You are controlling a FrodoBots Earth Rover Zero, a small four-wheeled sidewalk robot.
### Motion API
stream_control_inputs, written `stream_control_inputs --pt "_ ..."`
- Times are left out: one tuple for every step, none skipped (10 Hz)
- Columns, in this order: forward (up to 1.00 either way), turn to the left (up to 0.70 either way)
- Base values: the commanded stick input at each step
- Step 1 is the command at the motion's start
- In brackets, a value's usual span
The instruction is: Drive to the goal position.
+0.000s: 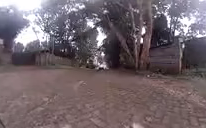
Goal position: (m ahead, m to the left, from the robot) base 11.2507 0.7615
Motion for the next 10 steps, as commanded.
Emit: stream_control_inputs --pt "0.7 0.0" --pt "0.7 0.0" --pt "0.7 0.0" --pt "0.5 0.0" --pt "0.5 0.0" --pt "0.5 0.0" --pt "0.5 0.0" --pt "0.5 0.0" --pt "0.5 0.0" --pt "0.5 0.0"
